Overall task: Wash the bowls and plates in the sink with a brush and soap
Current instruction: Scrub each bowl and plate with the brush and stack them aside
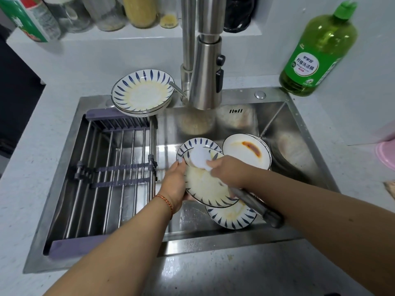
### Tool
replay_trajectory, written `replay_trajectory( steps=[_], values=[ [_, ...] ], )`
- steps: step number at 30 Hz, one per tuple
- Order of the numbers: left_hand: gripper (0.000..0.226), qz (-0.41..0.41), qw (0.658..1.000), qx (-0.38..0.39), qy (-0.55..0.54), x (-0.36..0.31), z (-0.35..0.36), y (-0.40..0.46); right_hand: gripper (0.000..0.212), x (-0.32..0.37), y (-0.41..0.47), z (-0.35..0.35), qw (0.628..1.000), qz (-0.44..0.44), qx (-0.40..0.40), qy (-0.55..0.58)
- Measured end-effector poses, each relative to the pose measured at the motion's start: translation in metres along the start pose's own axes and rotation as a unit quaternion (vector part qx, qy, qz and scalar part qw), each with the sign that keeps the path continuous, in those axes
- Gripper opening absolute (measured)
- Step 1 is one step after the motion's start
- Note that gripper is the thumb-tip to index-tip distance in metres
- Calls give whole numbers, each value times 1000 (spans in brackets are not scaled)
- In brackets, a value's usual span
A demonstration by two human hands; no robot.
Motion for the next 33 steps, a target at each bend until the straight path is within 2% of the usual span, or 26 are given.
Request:
replay_trajectory(
  steps=[5,8,11,14,15,17,20,21,23,24,26,28,30,33],
  values=[
    [39,-1,998,-45,-35,2,-10,4,21,4,-28,18,982,-49,115,-138],
    [39,13,998,-43,-43,1,-14,4,31,-11,-38,12,961,-32,122,-248],
    [40,23,998,-40,-32,0,-17,2,16,-26,-39,-2,945,13,116,-306],
    [36,36,998,-47,-19,0,-17,-1,18,-27,-34,-4,933,-5,105,-344],
    [35,42,998,-52,-17,0,-17,-2,18,-27,-34,0,933,-10,123,-337],
    [36,60,996,-66,-15,-2,-18,-5,21,-33,-28,7,967,27,142,-209],
    [36,84,994,-70,-11,-2,-18,-5,12,-30,-37,26,977,46,206,-33],
    [35,89,993,-73,-12,-3,-18,-6,16,-30,-37,27,978,34,201,-32],
    [34,95,992,-77,-16,-4,-18,-7,16,-30,-34,25,978,4,175,-113],
    [34,96,992,-75,-18,-5,-18,-8,15,-31,-33,19,982,6,128,-140],
    [33,91,993,-70,-27,-6,-18,-8,22,-40,-30,12,954,-8,94,-286],
    [31,84,994,-62,-26,-5,-16,-8,29,-45,-27,1,943,-9,27,-331],
    [29,75,996,-49,-19,-1,-10,-10,43,-49,-20,-16,948,9,-72,-309],
    [30,49,997,-46,-35,5,-6,-12,54,-55,-14,-31,965,8,-187,-185]
  ],
)
Point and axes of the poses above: each hand's wrist, its own y-axis towards the middle knuckle, its own z-axis out of the palm, x = y × z, the point moved 6 cm from there along y, towards the middle knuckle, and after that the axes turned 5 degrees about -y, right-handed, at the moved point
